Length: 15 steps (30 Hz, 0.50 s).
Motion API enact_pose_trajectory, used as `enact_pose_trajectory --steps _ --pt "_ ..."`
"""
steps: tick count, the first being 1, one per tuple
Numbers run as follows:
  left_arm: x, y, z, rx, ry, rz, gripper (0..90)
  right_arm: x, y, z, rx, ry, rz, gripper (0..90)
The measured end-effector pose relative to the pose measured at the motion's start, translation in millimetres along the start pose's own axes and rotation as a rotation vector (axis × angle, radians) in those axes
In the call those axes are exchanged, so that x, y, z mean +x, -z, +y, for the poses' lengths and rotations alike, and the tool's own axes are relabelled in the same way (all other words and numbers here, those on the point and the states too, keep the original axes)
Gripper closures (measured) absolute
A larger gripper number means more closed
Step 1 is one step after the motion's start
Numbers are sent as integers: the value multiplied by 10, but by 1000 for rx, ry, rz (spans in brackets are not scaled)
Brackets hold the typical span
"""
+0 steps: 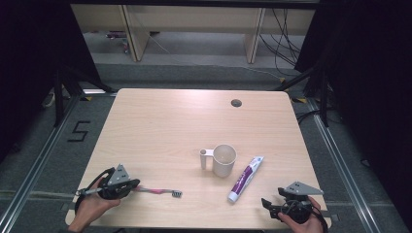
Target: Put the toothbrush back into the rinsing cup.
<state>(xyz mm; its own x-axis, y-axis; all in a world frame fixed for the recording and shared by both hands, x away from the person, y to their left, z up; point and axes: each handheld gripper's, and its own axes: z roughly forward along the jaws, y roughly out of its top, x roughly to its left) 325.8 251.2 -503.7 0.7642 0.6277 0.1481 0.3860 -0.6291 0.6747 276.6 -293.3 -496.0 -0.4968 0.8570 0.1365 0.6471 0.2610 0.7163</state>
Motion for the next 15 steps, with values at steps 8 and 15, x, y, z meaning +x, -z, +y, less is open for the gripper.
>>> enact_pose_trajectory --steps 8,15 --pt "-236 98 -66 11 -16 -34 880 -17 8 8 2 25 -8 233" --pt "-393 117 -45 73 3 -66 869 -5 -2 3 -6 15 -3 233"
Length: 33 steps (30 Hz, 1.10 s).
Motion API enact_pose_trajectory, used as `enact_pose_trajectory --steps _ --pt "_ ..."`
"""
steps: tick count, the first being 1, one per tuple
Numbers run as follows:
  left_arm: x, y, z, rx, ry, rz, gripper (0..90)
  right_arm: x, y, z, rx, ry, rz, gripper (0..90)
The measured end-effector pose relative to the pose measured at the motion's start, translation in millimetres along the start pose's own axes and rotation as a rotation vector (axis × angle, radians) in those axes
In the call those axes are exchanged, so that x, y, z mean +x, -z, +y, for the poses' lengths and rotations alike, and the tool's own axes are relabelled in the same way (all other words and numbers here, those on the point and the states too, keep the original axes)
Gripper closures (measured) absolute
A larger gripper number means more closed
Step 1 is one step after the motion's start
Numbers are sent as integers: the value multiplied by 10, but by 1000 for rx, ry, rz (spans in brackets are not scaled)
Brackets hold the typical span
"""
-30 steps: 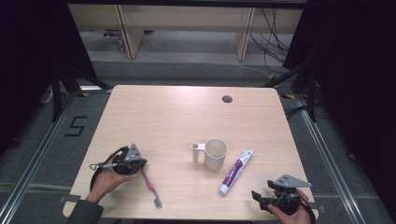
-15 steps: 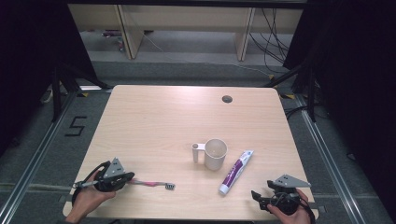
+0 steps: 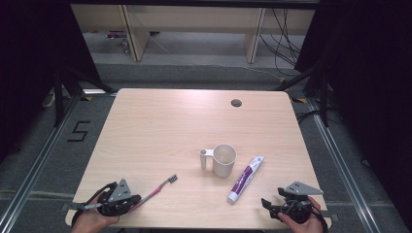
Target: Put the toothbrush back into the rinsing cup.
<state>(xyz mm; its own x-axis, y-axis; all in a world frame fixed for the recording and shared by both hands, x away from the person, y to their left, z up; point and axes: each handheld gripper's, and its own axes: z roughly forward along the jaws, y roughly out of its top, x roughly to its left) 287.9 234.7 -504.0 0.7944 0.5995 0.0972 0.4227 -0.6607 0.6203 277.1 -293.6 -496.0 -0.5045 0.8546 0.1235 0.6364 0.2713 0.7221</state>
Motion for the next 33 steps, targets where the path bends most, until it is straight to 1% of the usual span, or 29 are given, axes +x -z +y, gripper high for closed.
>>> enact_pose_trajectory --steps 2,3,5,6,7,8,9,10,11,13,14,15,16,17,18,19,20,21,22,23,24,25,26,27,29,30,31,32,33 --pt "-15 8 27 13 -4 -1 859 7 4 -2 2 -11 4 233" --pt "-17 14 42 20 -1 -8 852 9 13 4 13 -15 4 233" --pt "1 43 119 27 12 -4 817 4 14 3 12 -14 3 232" --pt "1 43 119 27 12 -4 797 4 14 3 12 -14 3 232" --pt "11 55 153 37 27 -1 797 2 13 2 11 -12 3 233" --pt "20 58 181 38 41 -3 716 -2 14 6 9 -4 1 233" --pt "37 64 219 54 48 -1 716 -2 14 6 9 -4 1 233" --pt "44 59 250 68 72 -5 631 -1 14 5 9 -5 0 233" --pt "59 51 284 76 67 -3 631 -1 14 5 9 -5 0 233" --pt "62 42 358 102 84 -14 588 0 14 5 10 -4 3 233" --pt "64 21 436 120 94 -25 566 10 17 5 15 -16 3 233" --pt "64 21 436 120 94 -25 559 10 17 5 15 -16 3 233" --pt "65 1 477 133 101 -28 559 6 12 3 14 -9 3 233" --pt "65 -21 518 151 106 -31 544 19 8 -1 20 -26 9 233" --pt "64 -53 565 173 108 -31 539 20 6 -2 24 -26 11 233" --pt "54 -68 596 199 120 -29 526 -13 8 6 10 24 -1 233" --pt "57 -98 627 207 111 -26 526 -13 8 6 10 24 -1 233" --pt "50 -123 657 215 114 -21 524 -14 8 6 10 27 -1 233" --pt "51 -141 688 231 109 -23 522 -7 6 2 6 17 1 233" --pt "45 -160 713 242 105 -25 522 13 11 -2 14 -12 3 234" --pt "43 -180 734 247 92 -22 522 19 18 2 32 -24 10 236" --pt "38 -202 747 260 83 -17 532 -32 -1 7 -1 54 0 236" --pt "34 -225 756 278 76 -20 537 -12 7 5 10 25 -7 236" --pt "29 -267 765 312 64 -27 550 -9 10 5 7 27 -3 236" --pt "27 -286 763 314 60 -30 558 -8 8 5 7 29 -4 236" --pt "22 -308 767 327 52 -31 570 -3 13 8 8 25 -4 235" --pt "19 -324 770 333 51 -31 578 18 12 6 16 -2 2 235" --pt "23 -336 774 339 39 -38 593 0 9 8 10 25 -5 236" --pt "14 -351 783 347 53 -43 626 4 10 6 10 27 -5 235"
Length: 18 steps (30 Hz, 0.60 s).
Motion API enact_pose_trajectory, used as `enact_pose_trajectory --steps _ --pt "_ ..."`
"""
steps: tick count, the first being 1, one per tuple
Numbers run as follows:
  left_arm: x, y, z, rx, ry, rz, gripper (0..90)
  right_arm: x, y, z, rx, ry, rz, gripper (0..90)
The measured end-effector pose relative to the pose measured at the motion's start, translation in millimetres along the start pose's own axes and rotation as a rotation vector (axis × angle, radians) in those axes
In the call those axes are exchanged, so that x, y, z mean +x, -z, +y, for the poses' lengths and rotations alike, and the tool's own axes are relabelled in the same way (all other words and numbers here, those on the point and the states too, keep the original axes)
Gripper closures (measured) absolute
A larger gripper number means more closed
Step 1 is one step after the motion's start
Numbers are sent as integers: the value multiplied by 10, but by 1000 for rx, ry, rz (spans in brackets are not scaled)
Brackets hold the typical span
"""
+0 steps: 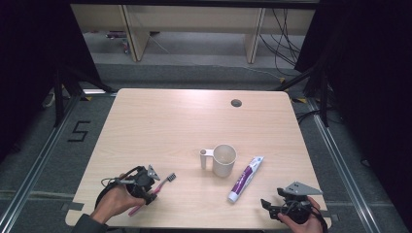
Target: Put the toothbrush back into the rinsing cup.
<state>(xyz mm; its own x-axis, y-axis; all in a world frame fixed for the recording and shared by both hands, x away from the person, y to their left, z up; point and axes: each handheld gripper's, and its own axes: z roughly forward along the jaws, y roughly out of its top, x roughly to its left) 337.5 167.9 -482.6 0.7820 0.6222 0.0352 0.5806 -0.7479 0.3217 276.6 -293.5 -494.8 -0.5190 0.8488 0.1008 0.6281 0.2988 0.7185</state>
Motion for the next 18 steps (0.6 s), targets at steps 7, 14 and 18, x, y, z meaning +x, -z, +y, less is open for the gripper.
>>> enact_pose_trajectory --steps 7,14,18 --pt "24 -12 60 34 -8 -4 714 24 -6 -1 14 -23 20 236" --pt "43 -37 135 94 -27 -22 796 27 -9 1 15 -19 23 238" --pt "53 -45 180 122 -51 -21 808 30 -5 1 14 -18 22 239"
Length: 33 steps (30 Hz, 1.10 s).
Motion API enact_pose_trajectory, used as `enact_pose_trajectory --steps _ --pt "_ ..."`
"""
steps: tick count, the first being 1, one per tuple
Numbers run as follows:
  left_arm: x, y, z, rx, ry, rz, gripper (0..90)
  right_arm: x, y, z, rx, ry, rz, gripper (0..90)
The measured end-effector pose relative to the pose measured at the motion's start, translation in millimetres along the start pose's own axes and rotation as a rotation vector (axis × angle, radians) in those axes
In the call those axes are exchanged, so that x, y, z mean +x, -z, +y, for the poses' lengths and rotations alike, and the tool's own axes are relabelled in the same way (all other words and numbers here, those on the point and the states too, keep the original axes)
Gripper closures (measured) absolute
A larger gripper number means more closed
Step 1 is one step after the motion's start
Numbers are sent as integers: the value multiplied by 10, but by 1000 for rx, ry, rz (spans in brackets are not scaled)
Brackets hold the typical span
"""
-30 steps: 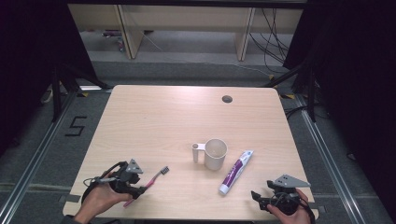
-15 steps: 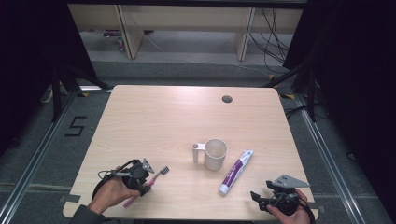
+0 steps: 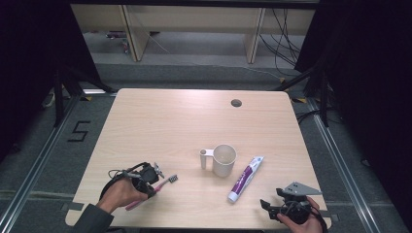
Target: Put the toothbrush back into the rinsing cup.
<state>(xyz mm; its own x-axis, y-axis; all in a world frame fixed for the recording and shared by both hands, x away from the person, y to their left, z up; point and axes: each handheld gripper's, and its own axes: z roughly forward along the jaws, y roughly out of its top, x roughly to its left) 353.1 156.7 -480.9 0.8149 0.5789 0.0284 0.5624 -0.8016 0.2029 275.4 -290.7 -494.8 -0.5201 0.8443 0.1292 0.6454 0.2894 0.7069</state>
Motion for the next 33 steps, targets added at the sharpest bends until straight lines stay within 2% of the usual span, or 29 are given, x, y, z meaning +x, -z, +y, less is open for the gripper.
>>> enact_pose_trajectory --steps 2,3,5,11,16,21,23,25,26,29,31,33 --pt "-3 -2 24 13 0 -7 810 -2 -4 -1 -4 1 -4 238" --pt "-9 -5 35 16 3 -12 810 8 -6 -3 5 -15 7 238" --pt "-14 -10 57 27 4 -13 811 -1 -8 -3 -5 3 0 239" --pt "-33 -19 124 76 23 -1 815 6 -7 0 0 3 3 239" --pt "-57 -21 152 97 1 15 817 0 -4 -1 -2 6 5 239" --pt "-59 -15 147 104 -22 9 822 3 0 0 -3 3 7 239" --pt "-60 -15 147 102 -29 10 823 -2 -7 -1 -6 6 -1 239" --pt "-65 -20 143 90 -32 34 824 -3 -6 -2 -2 5 5 239" --pt "-60 -16 142 88 -33 29 824 -3 -5 -2 -3 6 5 239" --pt "-38 -5 122 58 -16 20 824 0 -5 -1 5 -8 8 239" --pt "-11 23 103 36 -13 17 824 -10 -6 -2 -6 7 2 240" --pt "25 67 86 -12 4 8 824 -1 -3 1 1 -9 6 240"
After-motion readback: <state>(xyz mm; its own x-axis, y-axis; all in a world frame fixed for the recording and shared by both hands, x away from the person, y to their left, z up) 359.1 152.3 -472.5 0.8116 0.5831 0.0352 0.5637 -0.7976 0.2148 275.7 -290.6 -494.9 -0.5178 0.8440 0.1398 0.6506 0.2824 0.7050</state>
